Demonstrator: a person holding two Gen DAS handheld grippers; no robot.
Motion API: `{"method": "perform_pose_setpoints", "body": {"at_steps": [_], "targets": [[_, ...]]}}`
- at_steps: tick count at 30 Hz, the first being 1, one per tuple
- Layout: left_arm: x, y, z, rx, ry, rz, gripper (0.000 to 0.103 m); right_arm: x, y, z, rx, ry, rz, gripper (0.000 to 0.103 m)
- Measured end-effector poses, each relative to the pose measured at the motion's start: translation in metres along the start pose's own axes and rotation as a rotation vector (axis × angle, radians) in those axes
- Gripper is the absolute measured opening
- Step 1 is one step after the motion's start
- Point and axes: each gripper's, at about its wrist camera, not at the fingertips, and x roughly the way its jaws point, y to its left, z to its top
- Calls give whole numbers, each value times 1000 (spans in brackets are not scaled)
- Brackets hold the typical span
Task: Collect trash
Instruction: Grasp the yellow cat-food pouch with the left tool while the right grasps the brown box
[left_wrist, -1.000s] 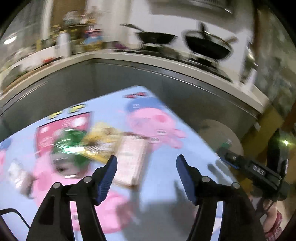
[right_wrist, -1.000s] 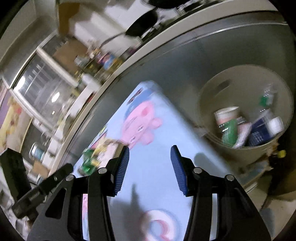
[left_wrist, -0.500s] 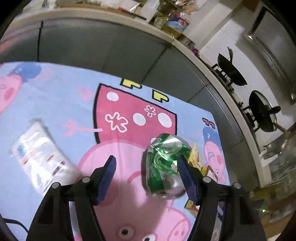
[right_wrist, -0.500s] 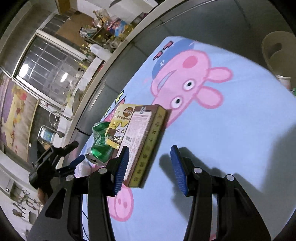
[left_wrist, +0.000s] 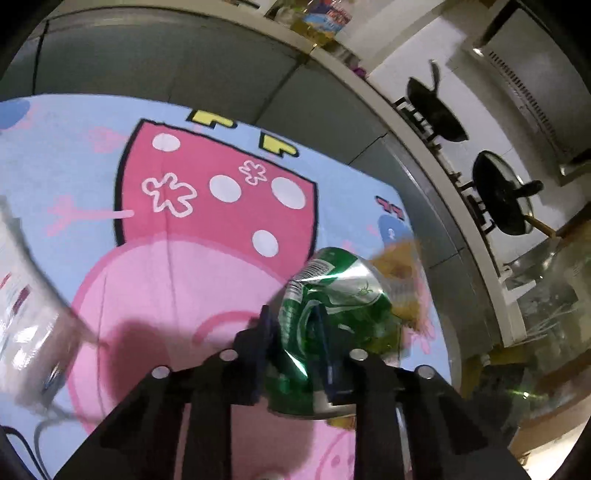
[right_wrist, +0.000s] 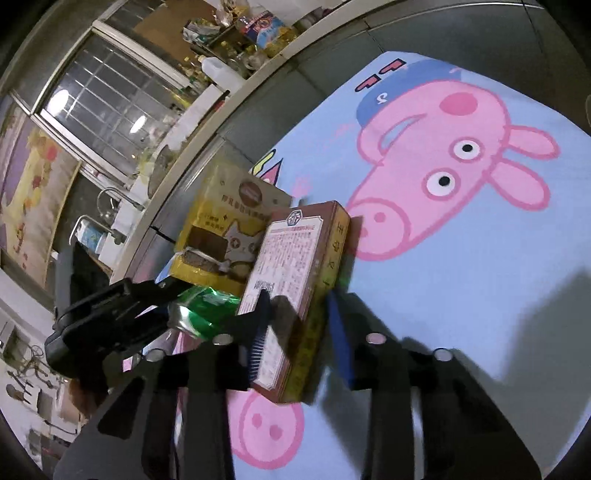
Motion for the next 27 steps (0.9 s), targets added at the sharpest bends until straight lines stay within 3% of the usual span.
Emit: {"method": "perform_pose_setpoints", "body": {"at_steps": [2, 3, 7, 10, 11, 13, 14, 16, 18, 20, 22, 23, 24, 27], "targets": [[-11, -1, -7, 0, -10, -12, 16, -9, -2, -5, 20, -5, 38, 2], [-19, -1, -13, 1, -16, -8, 15, -14, -2, -8, 21, -8, 48, 0], [-43, 5, -30, 11, -36, 30, 13, -30, 6, -23, -29, -14, 8, 0], [-63, 18, -45, 11, -53, 103, 13, -37, 12, -33, -53, -8, -4, 4], [-69, 21, -48, 9, -60, 134, 14, -39, 14, -33, -57, -14, -12, 7], [-80, 27, -53, -12, -66, 216, 24, -41, 13, -33, -50, -24, -23, 37], [-87, 29, -54, -25, -69, 219, 32, -43, 12, -32, -37, -40, -24, 65], [-98, 29, -52, -36, -92, 214, 37, -48, 13, -31, -35, -80, -29, 69], [-106, 23, -45, -25, -125, 211, 50, -47, 16, -29, -63, -80, -43, 69], [-107, 11, -33, 6, -144, 204, 51, -42, 22, -28, -99, -81, -70, 69], [-96, -5, -16, 49, -130, 179, 54, -33, 31, -27, -145, -66, -100, 73], [-87, -11, -8, 68, -116, 171, 64, -28, 34, -27, -164, -57, -114, 74], [-73, -18, 2, 92, -102, 181, 67, -24, 38, -27, -176, -54, -126, 76], [-31, -26, 23, 135, -35, 221, 67, -8, 48, -25, -216, -43, -174, 81]]}}
